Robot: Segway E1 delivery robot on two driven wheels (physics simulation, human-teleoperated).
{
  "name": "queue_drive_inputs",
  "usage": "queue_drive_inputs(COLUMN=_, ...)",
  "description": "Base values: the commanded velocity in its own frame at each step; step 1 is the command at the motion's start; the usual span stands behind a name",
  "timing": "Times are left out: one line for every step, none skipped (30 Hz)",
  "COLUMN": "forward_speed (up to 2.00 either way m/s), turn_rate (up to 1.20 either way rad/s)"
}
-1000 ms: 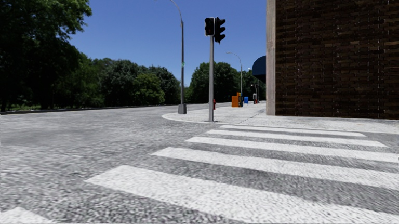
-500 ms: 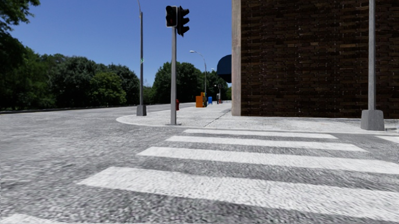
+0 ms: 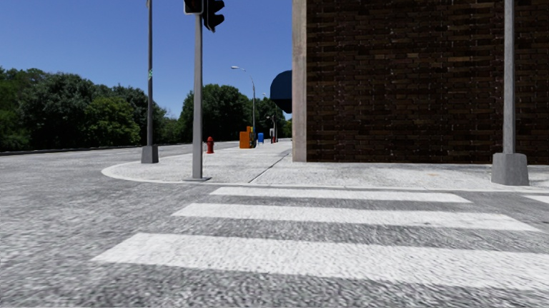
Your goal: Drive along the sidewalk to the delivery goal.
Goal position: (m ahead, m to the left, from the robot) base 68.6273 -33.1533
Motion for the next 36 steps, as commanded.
queue_drive_inputs(forward_speed=2.00, turn_rate=0.00)
queue_drive_inputs(forward_speed=2.00, turn_rate=0.00)
queue_drive_inputs(forward_speed=2.00, turn_rate=0.00)
queue_drive_inputs(forward_speed=2.00, turn_rate=0.00)
queue_drive_inputs(forward_speed=2.00, turn_rate=0.00)
queue_drive_inputs(forward_speed=2.00, turn_rate=0.00)
queue_drive_inputs(forward_speed=2.00, turn_rate=0.00)
queue_drive_inputs(forward_speed=2.00, turn_rate=0.00)
queue_drive_inputs(forward_speed=2.00, turn_rate=0.00)
queue_drive_inputs(forward_speed=2.00, turn_rate=0.00)
queue_drive_inputs(forward_speed=2.00, turn_rate=0.00)
queue_drive_inputs(forward_speed=2.00, turn_rate=0.00)
queue_drive_inputs(forward_speed=2.00, turn_rate=0.00)
queue_drive_inputs(forward_speed=2.00, turn_rate=0.00)
queue_drive_inputs(forward_speed=2.00, turn_rate=0.00)
queue_drive_inputs(forward_speed=2.00, turn_rate=0.00)
queue_drive_inputs(forward_speed=2.00, turn_rate=0.00)
queue_drive_inputs(forward_speed=2.00, turn_rate=0.00)
queue_drive_inputs(forward_speed=2.00, turn_rate=0.00)
queue_drive_inputs(forward_speed=2.00, turn_rate=0.00)
queue_drive_inputs(forward_speed=2.00, turn_rate=0.00)
queue_drive_inputs(forward_speed=2.00, turn_rate=0.00)
queue_drive_inputs(forward_speed=2.00, turn_rate=0.00)
queue_drive_inputs(forward_speed=2.00, turn_rate=0.00)
queue_drive_inputs(forward_speed=2.00, turn_rate=0.00)
queue_drive_inputs(forward_speed=2.00, turn_rate=0.00)
queue_drive_inputs(forward_speed=2.00, turn_rate=0.00)
queue_drive_inputs(forward_speed=2.00, turn_rate=0.00)
queue_drive_inputs(forward_speed=2.00, turn_rate=0.00)
queue_drive_inputs(forward_speed=2.00, turn_rate=0.00)
queue_drive_inputs(forward_speed=2.00, turn_rate=0.00)
queue_drive_inputs(forward_speed=2.00, turn_rate=0.00)
queue_drive_inputs(forward_speed=2.00, turn_rate=0.00)
queue_drive_inputs(forward_speed=2.00, turn_rate=0.00)
queue_drive_inputs(forward_speed=2.00, turn_rate=0.00)
queue_drive_inputs(forward_speed=2.00, turn_rate=0.00)
